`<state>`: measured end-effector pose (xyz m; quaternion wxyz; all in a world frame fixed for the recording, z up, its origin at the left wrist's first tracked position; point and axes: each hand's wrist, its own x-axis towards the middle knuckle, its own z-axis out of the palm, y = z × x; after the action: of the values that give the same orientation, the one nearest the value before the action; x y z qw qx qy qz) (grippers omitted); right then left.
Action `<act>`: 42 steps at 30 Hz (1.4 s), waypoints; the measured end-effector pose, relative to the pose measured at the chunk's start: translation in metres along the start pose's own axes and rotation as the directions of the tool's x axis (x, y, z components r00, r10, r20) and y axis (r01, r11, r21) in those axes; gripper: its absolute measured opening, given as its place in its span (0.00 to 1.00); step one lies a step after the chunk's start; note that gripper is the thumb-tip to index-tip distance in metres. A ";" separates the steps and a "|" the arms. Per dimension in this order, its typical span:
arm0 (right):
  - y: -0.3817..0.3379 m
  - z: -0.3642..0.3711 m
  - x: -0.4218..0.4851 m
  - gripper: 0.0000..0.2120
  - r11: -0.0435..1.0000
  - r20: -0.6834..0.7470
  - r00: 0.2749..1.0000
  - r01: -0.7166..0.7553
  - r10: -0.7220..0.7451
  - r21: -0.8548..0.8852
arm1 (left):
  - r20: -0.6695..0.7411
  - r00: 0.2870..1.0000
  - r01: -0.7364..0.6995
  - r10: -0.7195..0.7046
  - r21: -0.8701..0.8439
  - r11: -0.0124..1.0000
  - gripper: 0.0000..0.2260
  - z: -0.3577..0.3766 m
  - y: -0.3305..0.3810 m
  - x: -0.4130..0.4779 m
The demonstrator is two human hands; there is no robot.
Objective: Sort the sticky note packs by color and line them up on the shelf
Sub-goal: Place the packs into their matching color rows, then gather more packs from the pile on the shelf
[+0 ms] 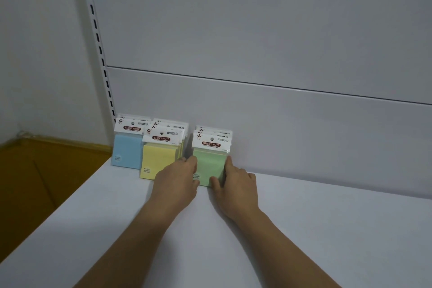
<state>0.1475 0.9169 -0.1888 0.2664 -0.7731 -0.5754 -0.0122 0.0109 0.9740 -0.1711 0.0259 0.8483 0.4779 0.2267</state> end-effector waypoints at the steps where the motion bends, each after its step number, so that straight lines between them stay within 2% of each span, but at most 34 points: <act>1: 0.000 -0.002 0.000 0.30 1.000 0.011 1.000 0.000 0.000 0.005 | 0.002 1.000 0.000 0.000 0.010 1.000 0.10 -0.001 0.000 0.000; 5: 0.006 -0.014 0.001 0.25 1.000 0.065 0.998 0.009 -0.007 -0.028 | -0.023 1.000 -0.013 0.015 0.065 0.998 0.11 -0.007 0.004 -0.003; 9: 0.026 -0.040 0.001 0.37 0.989 0.091 0.995 0.047 -0.035 -0.139 | -0.094 0.988 -0.118 0.125 0.073 0.990 0.15 -0.009 0.018 -0.009; 12: 0.053 -0.071 -0.008 0.39 0.980 0.050 0.998 0.055 -0.046 -0.189 | -0.121 0.966 -0.223 0.227 0.047 0.974 0.18 -0.010 0.034 -0.012; 16: 0.090 -0.104 -0.029 0.39 0.961 0.056 0.998 0.015 0.000 -0.275 | -0.022 0.941 -0.336 0.336 0.034 0.941 0.24 -0.002 0.061 -0.012; 21: 0.129 -0.138 -0.050 0.37 0.936 0.048 0.996 -0.054 0.076 -0.349 | 0.036 0.913 -0.409 0.407 0.076 0.910 0.29 0.004 0.101 -0.004; 26: 0.168 -0.169 -0.072 0.36 0.924 0.043 0.985 -0.142 0.168 -0.354 | 0.073 0.881 -0.471 0.468 0.040 0.881 0.29 0.012 0.162 0.004; 42: 0.339 -0.292 -0.173 0.35 0.838 -0.141 0.905 -0.426 0.403 -0.340 | 0.110 0.743 -0.651 0.661 -0.111 0.751 0.28 0.063 0.399 -0.018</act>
<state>0.4767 0.5730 -0.1292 0.1332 -0.9141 -0.3735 -0.0850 0.3476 0.7536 -0.1297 0.0060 0.9746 0.1384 0.1757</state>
